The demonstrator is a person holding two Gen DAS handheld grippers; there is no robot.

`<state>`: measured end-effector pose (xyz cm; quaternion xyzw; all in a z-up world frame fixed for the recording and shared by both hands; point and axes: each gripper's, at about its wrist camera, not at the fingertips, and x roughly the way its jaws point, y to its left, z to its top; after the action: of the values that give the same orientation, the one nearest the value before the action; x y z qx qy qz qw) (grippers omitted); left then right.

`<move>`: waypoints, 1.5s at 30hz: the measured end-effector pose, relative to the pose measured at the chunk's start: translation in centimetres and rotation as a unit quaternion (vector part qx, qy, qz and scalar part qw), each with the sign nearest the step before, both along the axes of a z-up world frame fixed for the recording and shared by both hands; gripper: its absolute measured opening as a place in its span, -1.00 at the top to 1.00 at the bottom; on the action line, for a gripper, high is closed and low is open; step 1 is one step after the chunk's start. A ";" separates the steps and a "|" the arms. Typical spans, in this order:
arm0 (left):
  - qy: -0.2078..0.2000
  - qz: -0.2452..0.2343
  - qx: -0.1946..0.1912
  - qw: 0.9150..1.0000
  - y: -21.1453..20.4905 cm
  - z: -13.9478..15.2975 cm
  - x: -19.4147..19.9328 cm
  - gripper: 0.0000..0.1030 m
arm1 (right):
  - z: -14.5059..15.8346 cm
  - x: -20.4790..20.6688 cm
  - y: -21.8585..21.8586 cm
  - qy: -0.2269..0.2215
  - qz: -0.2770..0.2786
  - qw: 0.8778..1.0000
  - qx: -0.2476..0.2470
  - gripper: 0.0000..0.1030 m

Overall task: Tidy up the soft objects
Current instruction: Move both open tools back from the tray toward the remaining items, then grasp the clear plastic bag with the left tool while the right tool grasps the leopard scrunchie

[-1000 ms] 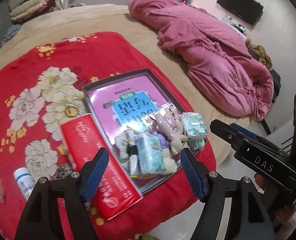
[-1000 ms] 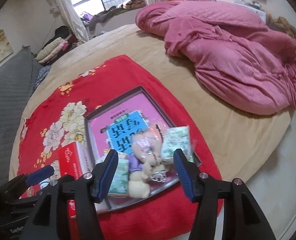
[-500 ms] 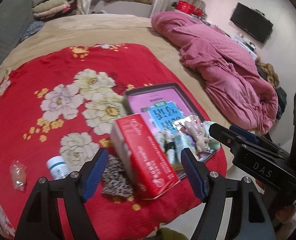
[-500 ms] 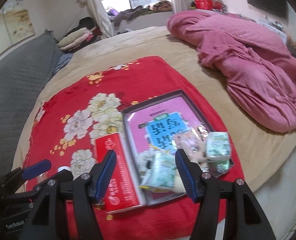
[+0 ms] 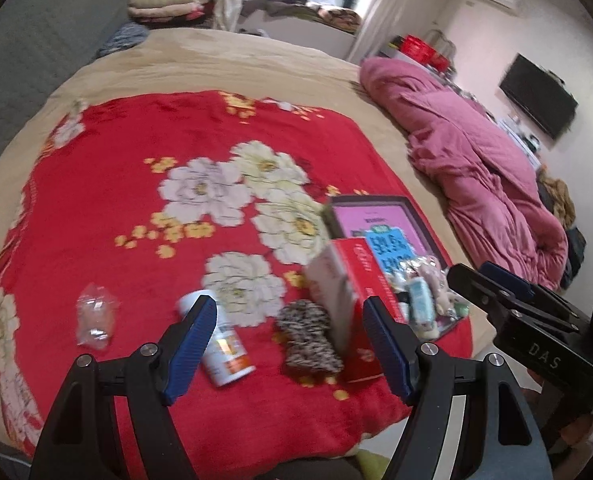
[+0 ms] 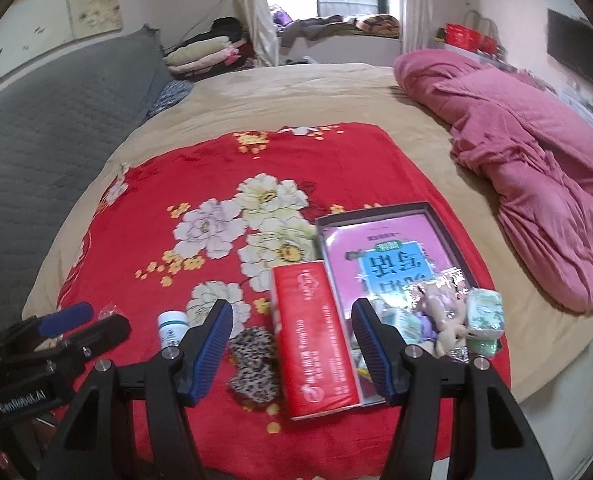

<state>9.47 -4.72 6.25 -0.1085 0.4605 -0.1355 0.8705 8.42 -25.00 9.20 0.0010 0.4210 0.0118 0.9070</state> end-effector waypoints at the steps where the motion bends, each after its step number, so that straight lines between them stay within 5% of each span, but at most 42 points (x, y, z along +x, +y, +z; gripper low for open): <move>1: 0.000 0.004 0.001 1.000 0.6 0.0 -0.1 -0.49 | -0.1 0.0 0.8 0.001 0.006 1.000 -0.001 -0.19; 16: 0.011 0.061 0.008 0.998 8.3 -2.2 -2.3 -0.49 | -3.8 -0.3 8.5 0.031 0.066 0.997 -0.034 -0.19; 35: 0.096 0.125 0.013 0.987 15.4 -11.3 -2.0 -0.49 | -13.5 0.1 9.6 0.106 0.084 0.988 -0.076 -0.20; 45: 0.109 0.139 0.016 0.984 16.8 -13.3 -0.6 -0.49 | -17.2 0.6 9.6 0.129 0.082 0.981 -0.120 -0.20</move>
<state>8.87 12.07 -7.05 -0.1715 0.5356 0.0068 0.8269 9.03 -15.43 -7.96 -0.1407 0.5311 0.0353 0.8348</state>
